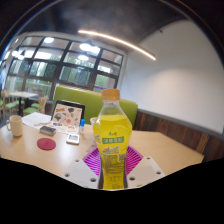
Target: Pour water
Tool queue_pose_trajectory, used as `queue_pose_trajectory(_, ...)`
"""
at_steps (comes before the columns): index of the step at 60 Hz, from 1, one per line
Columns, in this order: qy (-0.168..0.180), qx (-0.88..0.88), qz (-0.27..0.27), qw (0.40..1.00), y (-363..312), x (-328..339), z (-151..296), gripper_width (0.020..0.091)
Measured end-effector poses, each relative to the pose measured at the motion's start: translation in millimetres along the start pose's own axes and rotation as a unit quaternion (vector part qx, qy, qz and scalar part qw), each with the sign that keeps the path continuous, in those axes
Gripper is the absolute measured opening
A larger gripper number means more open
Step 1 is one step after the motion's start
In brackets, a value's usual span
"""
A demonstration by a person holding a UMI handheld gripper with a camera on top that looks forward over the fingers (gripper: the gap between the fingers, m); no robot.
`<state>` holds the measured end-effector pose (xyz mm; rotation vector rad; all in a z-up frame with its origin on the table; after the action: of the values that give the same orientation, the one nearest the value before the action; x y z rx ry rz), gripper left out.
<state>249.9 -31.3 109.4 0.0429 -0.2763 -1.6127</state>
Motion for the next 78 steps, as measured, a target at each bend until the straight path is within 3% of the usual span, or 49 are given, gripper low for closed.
queue_pose_trajectory(12,-0.002,0.222,-0.018,0.975,-68.1,-19.5,113.3,0.0267)
queue_pose_trajectory(17,-0.005,0.36,-0.029,0.932,-115.9,-42.0,145.9,0.0267)
queue_pose_trajectory(21,-0.023,0.505,-0.042,0.862,-162.9,-54.0,163.7,0.0266)
queue_pose_trajectory(31,-0.029,0.774,-0.061,0.629,-251.3,-83.1,149.9,0.0268)
queue_pose_trajectory(36,-0.038,0.828,-0.051,0.556,-272.7,-86.6,141.0,0.0269)
queue_pose_trajectory(42,-0.04,0.863,-0.041,0.501,-279.7,-94.9,140.4,0.0268)
queue_pose_trajectory(51,-0.044,0.868,-0.043,0.494,-280.1,-94.2,141.8,0.0268)
queue_pose_trajectory(61,-0.035,0.847,-0.039,0.529,-267.0,-93.9,145.2,0.0267)
queue_pose_trajectory(63,-0.033,0.814,-0.044,0.578,-260.5,-96.7,150.9,0.0267)
queue_pose_trajectory(66,-0.037,0.701,-0.036,0.712,-249.6,-91.5,150.5,0.0267)
queue_pose_trajectory(69,-0.04,0.536,0.029,0.843,-239.3,-93.8,146.1,0.0268)
queue_pose_trajectory(71,-0.025,0.419,0.049,0.906,-238.4,-89.3,143.2,0.0266)
queue_pose_trajectory(72,-0.024,0.374,0.058,0.925,-231.9,-102.2,144.9,0.0267)
queue_pose_trajectory(77,0.048,0.149,0.073,0.985,-227.2,-105.3,140.0,0.0266)
queue_pose_trajectory(78,0.077,0.102,0.081,0.989,-227.1,-77.4,145.2,0.0268)
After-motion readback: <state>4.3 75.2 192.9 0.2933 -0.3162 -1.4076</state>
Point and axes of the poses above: the point between the fingertips, and its own axes, seen from behind it with the camera up: y to the right, z up, x backward, against the way the camera looks, the point moved 7 cm from there along x, backward, against the way the camera looks, and after that the axes turned 13 degrees about z, right-handed, at the moved point
